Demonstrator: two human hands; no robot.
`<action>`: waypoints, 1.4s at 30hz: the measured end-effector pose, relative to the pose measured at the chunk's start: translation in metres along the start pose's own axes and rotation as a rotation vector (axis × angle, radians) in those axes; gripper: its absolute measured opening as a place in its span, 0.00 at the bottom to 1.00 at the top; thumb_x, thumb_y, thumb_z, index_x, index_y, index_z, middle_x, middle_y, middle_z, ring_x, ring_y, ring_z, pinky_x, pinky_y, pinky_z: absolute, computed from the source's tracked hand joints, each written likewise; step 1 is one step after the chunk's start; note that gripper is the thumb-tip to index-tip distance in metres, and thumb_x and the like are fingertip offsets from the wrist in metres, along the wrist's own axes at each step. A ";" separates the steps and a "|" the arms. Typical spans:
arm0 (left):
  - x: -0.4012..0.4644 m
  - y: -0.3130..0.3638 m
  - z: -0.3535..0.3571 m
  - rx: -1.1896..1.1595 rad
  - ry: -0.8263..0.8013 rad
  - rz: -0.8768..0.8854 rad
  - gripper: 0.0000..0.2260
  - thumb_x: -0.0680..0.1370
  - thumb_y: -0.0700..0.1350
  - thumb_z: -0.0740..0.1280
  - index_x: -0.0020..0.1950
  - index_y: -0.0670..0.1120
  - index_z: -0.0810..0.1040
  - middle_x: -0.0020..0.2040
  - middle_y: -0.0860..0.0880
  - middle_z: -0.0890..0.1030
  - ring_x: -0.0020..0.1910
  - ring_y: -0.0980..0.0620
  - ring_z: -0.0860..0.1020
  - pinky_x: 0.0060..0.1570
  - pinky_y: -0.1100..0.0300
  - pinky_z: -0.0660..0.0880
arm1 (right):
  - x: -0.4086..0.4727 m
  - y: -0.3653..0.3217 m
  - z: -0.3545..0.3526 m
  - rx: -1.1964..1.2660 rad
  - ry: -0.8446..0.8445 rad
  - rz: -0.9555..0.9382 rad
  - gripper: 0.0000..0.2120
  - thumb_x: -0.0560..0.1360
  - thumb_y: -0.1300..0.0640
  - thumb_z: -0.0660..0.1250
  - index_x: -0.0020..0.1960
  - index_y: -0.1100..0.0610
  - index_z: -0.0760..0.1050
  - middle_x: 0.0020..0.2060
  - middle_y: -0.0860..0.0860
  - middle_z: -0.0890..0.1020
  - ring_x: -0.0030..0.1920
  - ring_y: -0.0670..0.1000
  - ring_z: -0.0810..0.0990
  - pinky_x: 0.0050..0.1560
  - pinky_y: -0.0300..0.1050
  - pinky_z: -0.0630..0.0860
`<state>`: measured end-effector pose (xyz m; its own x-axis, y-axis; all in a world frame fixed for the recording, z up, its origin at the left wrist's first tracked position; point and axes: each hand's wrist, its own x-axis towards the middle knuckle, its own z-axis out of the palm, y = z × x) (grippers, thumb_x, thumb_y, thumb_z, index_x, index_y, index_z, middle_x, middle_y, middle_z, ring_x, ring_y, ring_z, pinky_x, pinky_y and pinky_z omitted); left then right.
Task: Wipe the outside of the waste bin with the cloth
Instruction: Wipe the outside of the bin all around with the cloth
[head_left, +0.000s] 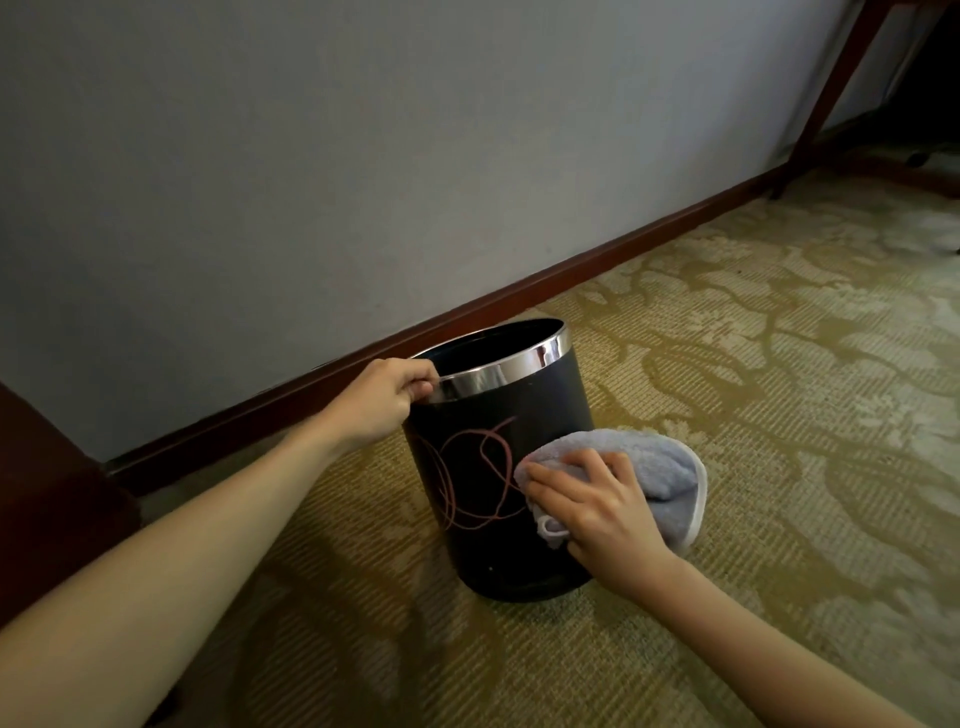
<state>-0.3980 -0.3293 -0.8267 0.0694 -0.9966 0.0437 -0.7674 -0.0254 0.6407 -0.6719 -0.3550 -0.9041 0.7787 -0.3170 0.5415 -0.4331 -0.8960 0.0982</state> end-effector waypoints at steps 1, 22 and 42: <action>-0.001 0.002 0.000 0.006 -0.009 -0.005 0.11 0.79 0.39 0.60 0.41 0.50 0.77 0.41 0.49 0.80 0.45 0.51 0.78 0.46 0.55 0.73 | 0.000 0.001 -0.002 0.014 -0.009 0.003 0.21 0.66 0.61 0.67 0.58 0.54 0.81 0.58 0.46 0.81 0.52 0.57 0.77 0.49 0.49 0.63; 0.016 0.019 -0.041 0.199 -0.072 -0.171 0.09 0.79 0.42 0.61 0.41 0.46 0.79 0.37 0.50 0.78 0.41 0.54 0.76 0.40 0.60 0.67 | 0.067 0.042 0.012 0.505 0.000 0.377 0.25 0.66 0.71 0.70 0.55 0.48 0.80 0.55 0.34 0.76 0.51 0.49 0.71 0.50 0.48 0.63; 0.037 0.016 -0.042 0.186 -0.015 -0.214 0.10 0.79 0.42 0.61 0.41 0.47 0.80 0.35 0.51 0.77 0.36 0.57 0.73 0.33 0.64 0.65 | 0.063 0.038 0.017 0.484 -0.072 0.063 0.21 0.64 0.71 0.71 0.53 0.53 0.81 0.53 0.44 0.82 0.55 0.46 0.71 0.55 0.54 0.68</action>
<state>-0.3811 -0.3630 -0.7828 0.2339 -0.9681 -0.0900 -0.8404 -0.2478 0.4820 -0.6316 -0.4146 -0.8809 0.7948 -0.3806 0.4727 -0.2329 -0.9106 -0.3415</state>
